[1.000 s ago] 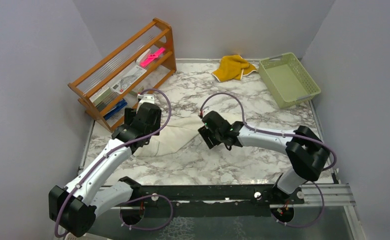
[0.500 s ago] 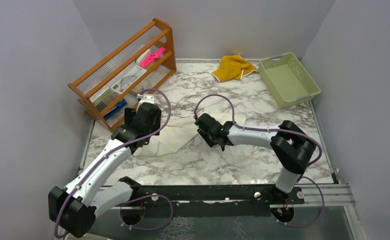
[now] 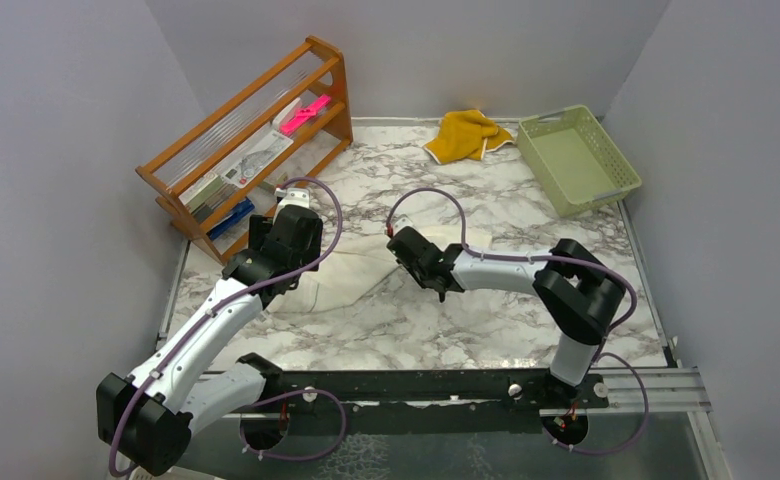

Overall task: Roll the towels
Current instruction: Flatten out the towel at the center of the board.

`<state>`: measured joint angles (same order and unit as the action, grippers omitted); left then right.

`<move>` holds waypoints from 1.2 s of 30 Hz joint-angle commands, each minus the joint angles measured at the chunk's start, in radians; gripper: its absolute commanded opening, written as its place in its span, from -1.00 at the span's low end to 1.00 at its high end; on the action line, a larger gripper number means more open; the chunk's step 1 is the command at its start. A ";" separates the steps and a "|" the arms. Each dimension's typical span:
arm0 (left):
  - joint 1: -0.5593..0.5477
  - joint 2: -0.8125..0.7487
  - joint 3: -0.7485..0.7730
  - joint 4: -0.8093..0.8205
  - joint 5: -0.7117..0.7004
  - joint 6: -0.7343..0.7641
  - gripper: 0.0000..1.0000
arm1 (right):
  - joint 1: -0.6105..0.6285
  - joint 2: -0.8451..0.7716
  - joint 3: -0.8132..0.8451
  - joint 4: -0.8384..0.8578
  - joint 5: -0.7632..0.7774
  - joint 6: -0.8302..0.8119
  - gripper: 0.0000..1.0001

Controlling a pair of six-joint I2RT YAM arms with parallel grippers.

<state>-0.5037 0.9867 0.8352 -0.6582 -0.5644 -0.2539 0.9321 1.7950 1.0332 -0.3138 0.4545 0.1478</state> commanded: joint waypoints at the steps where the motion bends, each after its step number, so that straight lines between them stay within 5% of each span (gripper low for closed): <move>1: 0.005 -0.020 0.002 0.019 0.001 0.010 0.73 | -0.001 -0.081 -0.011 0.039 0.064 0.006 -0.98; 12: 0.008 -0.030 0.016 0.022 0.006 0.004 0.73 | -0.113 -0.304 0.096 0.070 -0.056 -0.034 -0.98; 13: 0.007 -0.027 0.017 0.022 0.007 0.004 0.73 | -0.113 -0.281 0.120 0.029 -0.052 -0.039 -0.87; 16: 0.008 -0.028 0.012 0.028 0.010 0.001 0.73 | -0.102 -0.203 0.131 -0.043 -0.082 -0.040 -0.07; 19: 0.009 -0.027 0.005 0.038 0.021 0.001 0.73 | -0.073 -0.135 0.113 -0.035 -0.107 -0.040 0.11; 36: 0.016 -0.001 0.001 0.051 0.027 0.008 0.73 | -0.059 0.112 0.169 -0.027 -0.218 -0.063 -0.03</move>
<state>-0.4965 0.9821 0.8352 -0.6342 -0.5568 -0.2523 0.8711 1.8736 1.1763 -0.3504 0.2707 0.0982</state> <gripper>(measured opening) 0.867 0.502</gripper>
